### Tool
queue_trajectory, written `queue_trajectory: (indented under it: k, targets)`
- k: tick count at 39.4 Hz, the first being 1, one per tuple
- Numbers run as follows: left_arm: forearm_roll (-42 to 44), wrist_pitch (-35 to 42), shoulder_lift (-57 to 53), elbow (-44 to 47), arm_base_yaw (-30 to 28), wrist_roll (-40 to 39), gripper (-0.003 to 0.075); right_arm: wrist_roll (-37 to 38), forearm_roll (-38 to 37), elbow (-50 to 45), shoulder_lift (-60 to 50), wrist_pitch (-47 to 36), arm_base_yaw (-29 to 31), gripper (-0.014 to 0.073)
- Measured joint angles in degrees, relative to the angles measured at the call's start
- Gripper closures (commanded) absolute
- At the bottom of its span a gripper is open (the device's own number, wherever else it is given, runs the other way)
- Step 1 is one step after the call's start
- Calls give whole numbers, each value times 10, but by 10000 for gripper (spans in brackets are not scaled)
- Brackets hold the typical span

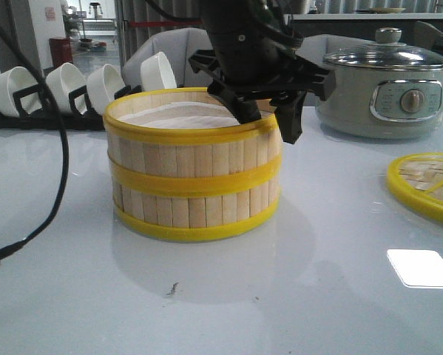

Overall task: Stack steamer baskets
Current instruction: 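Open the left gripper and raise it away from the stack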

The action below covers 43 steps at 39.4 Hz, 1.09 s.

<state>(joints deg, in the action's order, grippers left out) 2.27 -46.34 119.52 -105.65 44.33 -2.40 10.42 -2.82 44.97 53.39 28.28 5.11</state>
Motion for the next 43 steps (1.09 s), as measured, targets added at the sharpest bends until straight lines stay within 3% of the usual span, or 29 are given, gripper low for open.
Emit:
queue_trajectory:
  k: [5, 8, 10, 14, 17, 20, 27, 43]
  targets:
    - [19, -8, 0, -26, 0, 0, 182, 0, 0, 0, 0, 0, 0, 97]
    - [27, -18, 0, -49, 0, 0, 236, 0, 0, 0, 0, 1, 0, 97]
    - [29, -27, 0, -63, 0, 0, 334, 0, 0, 0, 0, 1, 0, 97]
    - [32, -46, 0, -94, 0, 0, 660, 0, 0, 0, 0, 1, 0, 97]
    - [32, -59, 0, -117, -1, 0, 599, 0, 0, 0, 0, 1, 0, 97]
    - [29, -64, -3, -130, -9, 0, 636, 0, 0, 0, 0, 1, 0, 97]
    - [25, -78, -41, -133, -50, 0, 634, 0, 0, 0, 0, 1, 0, 97]
    - [3, -104, -199, -127, -261, 0, 634, 0, 0, 0, 0, 1, 0, 97]
